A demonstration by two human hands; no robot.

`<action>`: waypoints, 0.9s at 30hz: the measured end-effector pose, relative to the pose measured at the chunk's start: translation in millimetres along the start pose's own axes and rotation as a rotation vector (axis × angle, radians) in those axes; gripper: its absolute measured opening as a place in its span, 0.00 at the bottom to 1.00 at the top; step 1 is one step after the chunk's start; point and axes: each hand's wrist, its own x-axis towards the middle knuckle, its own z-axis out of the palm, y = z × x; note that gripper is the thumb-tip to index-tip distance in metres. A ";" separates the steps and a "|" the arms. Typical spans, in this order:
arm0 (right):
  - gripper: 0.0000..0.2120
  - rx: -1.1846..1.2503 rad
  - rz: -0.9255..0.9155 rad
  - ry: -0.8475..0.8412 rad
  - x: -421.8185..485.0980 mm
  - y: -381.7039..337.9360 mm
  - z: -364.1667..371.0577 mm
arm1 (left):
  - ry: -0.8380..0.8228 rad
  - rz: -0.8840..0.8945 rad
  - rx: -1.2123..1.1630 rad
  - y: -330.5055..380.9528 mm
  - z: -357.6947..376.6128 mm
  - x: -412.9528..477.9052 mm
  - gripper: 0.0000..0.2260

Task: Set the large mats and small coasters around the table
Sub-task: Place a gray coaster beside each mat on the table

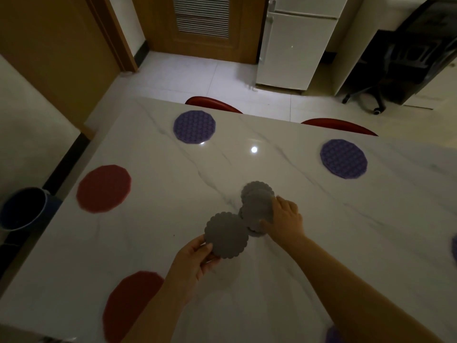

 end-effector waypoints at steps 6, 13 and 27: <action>0.42 -0.058 0.032 -0.029 9.3 0.8 12.3 | 0.041 -0.039 -0.034 -3.8 -11.8 -0.2 0.10; 0.29 0.023 -0.049 0.194 -1.3 -1.4 12.5 | 0.041 -0.041 -0.050 -4.5 -11.0 -3.8 0.11; 0.05 1.157 0.103 -0.066 -38.7 -14.0 -33.8 | -0.003 -0.019 -0.016 5.3 13.2 -1.9 0.11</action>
